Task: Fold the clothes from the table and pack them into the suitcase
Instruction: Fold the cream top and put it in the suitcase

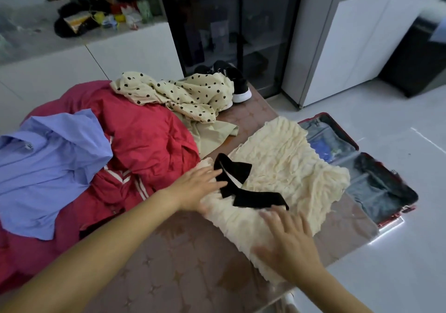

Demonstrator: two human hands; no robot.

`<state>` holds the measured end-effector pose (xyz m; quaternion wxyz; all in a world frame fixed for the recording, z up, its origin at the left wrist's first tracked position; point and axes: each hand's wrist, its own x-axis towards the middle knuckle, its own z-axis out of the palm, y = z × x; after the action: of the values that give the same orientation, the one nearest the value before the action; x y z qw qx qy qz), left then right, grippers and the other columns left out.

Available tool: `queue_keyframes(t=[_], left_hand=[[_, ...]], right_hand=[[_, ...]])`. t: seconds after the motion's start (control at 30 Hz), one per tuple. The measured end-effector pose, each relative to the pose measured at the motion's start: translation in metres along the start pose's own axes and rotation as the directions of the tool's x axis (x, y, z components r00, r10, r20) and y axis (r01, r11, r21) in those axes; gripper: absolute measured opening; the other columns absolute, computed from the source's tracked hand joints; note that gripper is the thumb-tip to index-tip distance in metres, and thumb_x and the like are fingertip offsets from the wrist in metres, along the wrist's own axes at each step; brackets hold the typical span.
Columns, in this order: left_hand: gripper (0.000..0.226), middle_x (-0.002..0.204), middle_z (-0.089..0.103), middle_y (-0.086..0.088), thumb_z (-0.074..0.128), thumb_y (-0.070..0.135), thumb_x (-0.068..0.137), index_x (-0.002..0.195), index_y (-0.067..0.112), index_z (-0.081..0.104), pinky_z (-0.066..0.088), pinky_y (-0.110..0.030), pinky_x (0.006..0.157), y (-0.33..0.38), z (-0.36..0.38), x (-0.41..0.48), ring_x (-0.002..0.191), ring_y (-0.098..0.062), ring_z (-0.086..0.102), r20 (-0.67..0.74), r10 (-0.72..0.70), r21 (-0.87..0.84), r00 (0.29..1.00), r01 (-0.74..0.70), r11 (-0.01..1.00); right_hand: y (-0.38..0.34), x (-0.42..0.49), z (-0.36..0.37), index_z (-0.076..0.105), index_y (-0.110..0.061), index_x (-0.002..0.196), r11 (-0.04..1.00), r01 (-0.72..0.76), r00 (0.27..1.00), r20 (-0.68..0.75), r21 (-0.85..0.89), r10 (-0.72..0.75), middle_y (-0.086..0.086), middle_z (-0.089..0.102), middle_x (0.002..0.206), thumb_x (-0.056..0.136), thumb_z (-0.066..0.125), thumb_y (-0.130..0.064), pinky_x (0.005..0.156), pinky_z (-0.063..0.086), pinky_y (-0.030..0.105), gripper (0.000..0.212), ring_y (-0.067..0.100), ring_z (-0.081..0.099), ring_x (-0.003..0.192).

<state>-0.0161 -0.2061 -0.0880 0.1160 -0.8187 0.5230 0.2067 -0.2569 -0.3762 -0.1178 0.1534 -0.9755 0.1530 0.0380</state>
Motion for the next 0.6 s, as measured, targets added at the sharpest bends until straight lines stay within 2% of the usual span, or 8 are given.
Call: queue_keyframes(t=[0.13,0.2,0.3,0.37,0.43,0.47,0.53,0.6], left_hand=[[0.109,0.159,-0.015,0.008,0.072,0.057,0.071,0.148,0.043,-0.004,-0.003,-0.046,0.117,-0.010,0.026,0.001,0.146,-0.020,-0.012,0.116,-0.004,0.080,0.993,-0.005,0.997],[0.107,0.159,-0.012,0.008,0.071,0.056,0.072,0.148,0.043,-0.004,0.000,-0.044,0.119,-0.014,0.031,0.004,0.147,-0.018,-0.011,0.123,0.003,0.072,0.992,-0.012,0.997],[0.085,0.159,-0.002,0.010,0.063,0.036,0.087,0.149,0.043,0.004,0.015,-0.032,0.118,-0.014,0.029,0.005,0.147,-0.014,-0.002,0.073,0.021,0.041,0.997,-0.024,0.999],[0.072,0.158,0.008,0.015,0.047,0.011,0.095,0.147,0.045,0.011,0.027,-0.028,0.112,-0.013,0.023,0.001,0.147,-0.011,0.008,0.018,0.032,-0.006,0.999,-0.031,0.999],[0.072,0.155,0.019,0.021,0.039,0.002,0.093,0.146,0.046,0.020,0.037,-0.028,0.106,-0.009,0.015,-0.006,0.144,-0.009,0.018,-0.026,0.047,-0.048,0.999,-0.048,0.998],[0.070,0.152,0.025,0.023,0.041,0.002,0.093,0.145,0.047,0.025,0.040,-0.029,0.102,-0.007,0.011,-0.010,0.142,-0.007,0.024,-0.045,0.055,-0.066,0.997,-0.057,0.996],[0.064,0.144,0.040,0.025,0.044,0.008,0.092,0.139,0.050,0.035,0.043,-0.027,0.093,-0.004,0.007,-0.018,0.134,-0.006,0.038,-0.042,0.043,-0.110,0.998,-0.048,0.993],[0.056,0.131,0.055,0.021,0.047,0.015,0.090,0.132,0.053,0.044,0.045,-0.027,0.085,-0.001,0.008,-0.026,0.121,-0.011,0.052,0.020,0.022,-0.149,1.000,-0.019,0.989]], right_hand=[[-0.006,-0.003,0.021,0.047,-0.029,0.134,0.998,0.052,0.962,0.269,-0.043,-0.038,0.010,0.056,0.133,0.050,0.034,-0.096,0.109,0.010,0.041,0.108,0.032,0.051,0.125],[-0.002,0.000,0.026,0.047,-0.026,0.135,0.998,0.029,0.942,0.334,-0.062,-0.006,0.011,0.056,0.133,0.046,0.038,-0.091,0.108,0.014,0.040,0.111,0.030,0.054,0.122],[0.005,0.003,0.026,0.043,-0.025,0.136,0.995,0.093,0.947,0.311,-0.031,-0.079,0.007,0.057,0.133,0.051,0.053,-0.071,0.102,0.023,0.040,0.097,0.028,0.055,0.122],[0.009,0.002,0.024,0.043,-0.025,0.136,0.992,0.128,0.959,0.256,-0.021,-0.119,0.003,0.059,0.131,0.055,0.059,-0.062,0.103,0.023,0.039,0.090,0.023,0.056,0.122],[0.010,-0.001,0.021,0.043,-0.025,0.138,0.989,0.149,0.960,0.238,-0.003,-0.144,-0.002,0.056,0.135,0.057,0.069,-0.053,0.106,0.018,0.039,0.089,0.015,0.054,0.124],[0.011,-0.002,0.019,0.043,-0.025,0.140,0.988,0.151,0.964,0.220,0.020,-0.152,-0.006,0.052,0.137,0.063,0.066,-0.048,0.110,0.012,0.039,0.083,0.010,0.052,0.125],[0.013,-0.004,0.011,0.043,-0.028,0.140,0.990,0.093,0.972,0.204,0.109,-0.114,-0.010,0.060,0.127,0.071,0.043,-0.050,0.116,-0.001,0.033,0.072,0.007,0.058,0.115],[0.011,-0.006,0.000,0.044,-0.030,0.138,0.982,0.037,0.978,0.193,0.183,-0.073,-0.011,0.065,0.115,0.068,0.032,-0.058,0.118,0.002,0.030,0.076,0.011,0.060,0.108]])
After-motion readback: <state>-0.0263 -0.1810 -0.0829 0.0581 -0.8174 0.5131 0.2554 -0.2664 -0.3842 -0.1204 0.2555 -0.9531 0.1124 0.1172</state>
